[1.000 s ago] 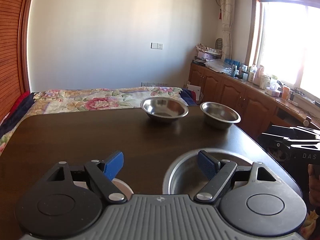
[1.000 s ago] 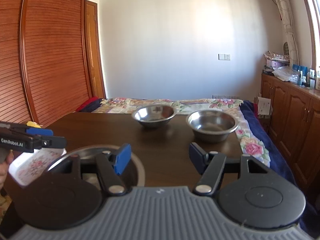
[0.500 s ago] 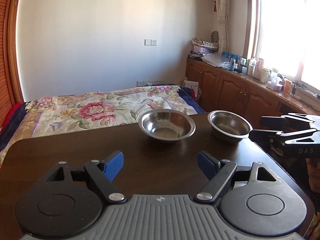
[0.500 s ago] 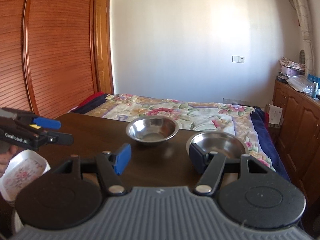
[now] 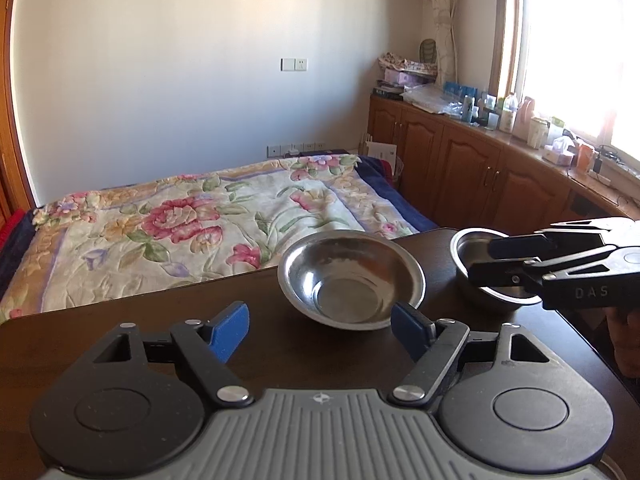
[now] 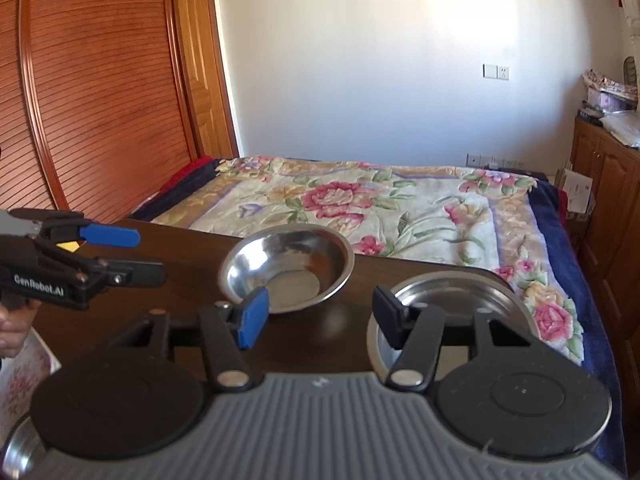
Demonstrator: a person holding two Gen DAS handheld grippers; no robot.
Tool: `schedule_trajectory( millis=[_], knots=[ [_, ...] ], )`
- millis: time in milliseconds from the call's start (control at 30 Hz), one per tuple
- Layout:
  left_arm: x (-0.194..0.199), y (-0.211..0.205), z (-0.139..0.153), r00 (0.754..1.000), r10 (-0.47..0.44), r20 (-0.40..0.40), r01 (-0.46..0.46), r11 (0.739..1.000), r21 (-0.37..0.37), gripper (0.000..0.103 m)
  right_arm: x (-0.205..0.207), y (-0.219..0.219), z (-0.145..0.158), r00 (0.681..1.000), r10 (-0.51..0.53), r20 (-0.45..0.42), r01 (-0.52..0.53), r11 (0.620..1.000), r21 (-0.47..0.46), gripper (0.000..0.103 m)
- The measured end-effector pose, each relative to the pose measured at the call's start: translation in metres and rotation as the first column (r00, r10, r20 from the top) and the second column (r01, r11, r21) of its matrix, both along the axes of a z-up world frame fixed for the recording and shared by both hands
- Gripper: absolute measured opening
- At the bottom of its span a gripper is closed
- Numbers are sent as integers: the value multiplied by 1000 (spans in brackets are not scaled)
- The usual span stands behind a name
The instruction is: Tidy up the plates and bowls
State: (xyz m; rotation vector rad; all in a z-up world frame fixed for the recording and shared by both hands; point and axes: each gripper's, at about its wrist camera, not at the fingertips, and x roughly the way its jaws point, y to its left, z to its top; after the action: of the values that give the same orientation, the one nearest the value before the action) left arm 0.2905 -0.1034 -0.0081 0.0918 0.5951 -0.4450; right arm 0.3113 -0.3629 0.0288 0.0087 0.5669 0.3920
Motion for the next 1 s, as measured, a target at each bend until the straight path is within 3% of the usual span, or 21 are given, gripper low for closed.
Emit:
schedule_trajectory(
  millis=[467,833,1000],
  knots=[
    [47,-14,-26,997,6,-77,-7,1000,-10,60,52,11,-16,995,8,-103,-11,1000,-27,30],
    [60,-14,-34,996,13,-92,-14,1000,-9,58,71,11,-23,989,-16,-149,10,999,-38,29],
    [66,-15,-38,994,10,-107,-12,1000,-16,53,76,14,-25,986,-12,-168,5,999,-41,29]
  ],
)
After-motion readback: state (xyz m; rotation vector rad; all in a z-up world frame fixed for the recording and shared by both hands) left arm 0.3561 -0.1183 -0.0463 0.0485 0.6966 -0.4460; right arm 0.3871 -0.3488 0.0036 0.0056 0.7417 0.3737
